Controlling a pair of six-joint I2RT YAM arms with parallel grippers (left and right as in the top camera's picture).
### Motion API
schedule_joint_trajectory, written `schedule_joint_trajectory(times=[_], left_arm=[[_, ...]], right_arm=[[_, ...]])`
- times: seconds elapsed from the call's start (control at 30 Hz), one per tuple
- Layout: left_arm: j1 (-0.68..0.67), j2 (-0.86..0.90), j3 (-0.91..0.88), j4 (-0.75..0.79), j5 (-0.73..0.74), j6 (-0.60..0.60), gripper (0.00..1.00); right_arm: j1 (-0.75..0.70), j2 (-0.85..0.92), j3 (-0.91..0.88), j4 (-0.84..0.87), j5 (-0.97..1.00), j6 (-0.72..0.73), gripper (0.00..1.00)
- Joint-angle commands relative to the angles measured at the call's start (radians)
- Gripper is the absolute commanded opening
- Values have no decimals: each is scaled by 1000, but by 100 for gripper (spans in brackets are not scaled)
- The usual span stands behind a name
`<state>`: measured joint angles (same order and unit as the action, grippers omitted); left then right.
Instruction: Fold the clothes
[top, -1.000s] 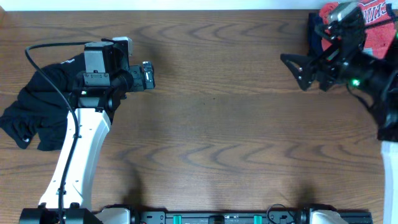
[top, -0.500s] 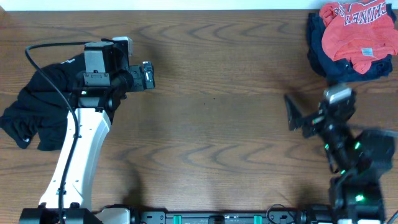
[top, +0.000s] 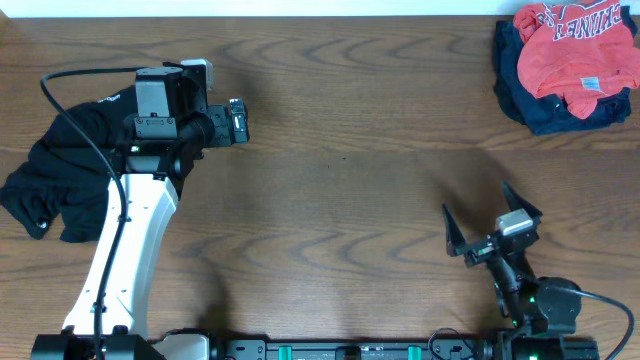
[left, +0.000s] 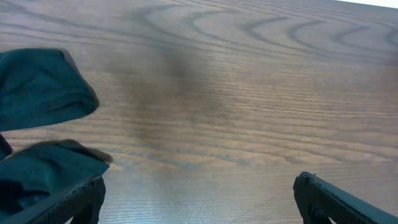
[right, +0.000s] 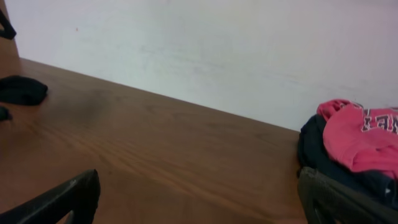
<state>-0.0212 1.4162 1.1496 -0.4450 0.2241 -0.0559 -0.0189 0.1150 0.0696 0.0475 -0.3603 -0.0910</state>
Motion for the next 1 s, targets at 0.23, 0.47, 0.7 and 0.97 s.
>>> schedule_joint_trajectory(times=[0.23,0.47,0.7,0.97], left_arm=[[3,8,13,1,-13,-2,98],[3,8,13,1,-13,-2,98],[3,8,13,1,-13,-2,98],[3,8,13,1,-12,-2,98]], right_arm=[[9,-110,-64,-99,92,15,99],[9,-110,-64,-99,98,16,99],[9,-110,-64,-99,98,16,99],[9,-110,-64,-100,98,16,99]])
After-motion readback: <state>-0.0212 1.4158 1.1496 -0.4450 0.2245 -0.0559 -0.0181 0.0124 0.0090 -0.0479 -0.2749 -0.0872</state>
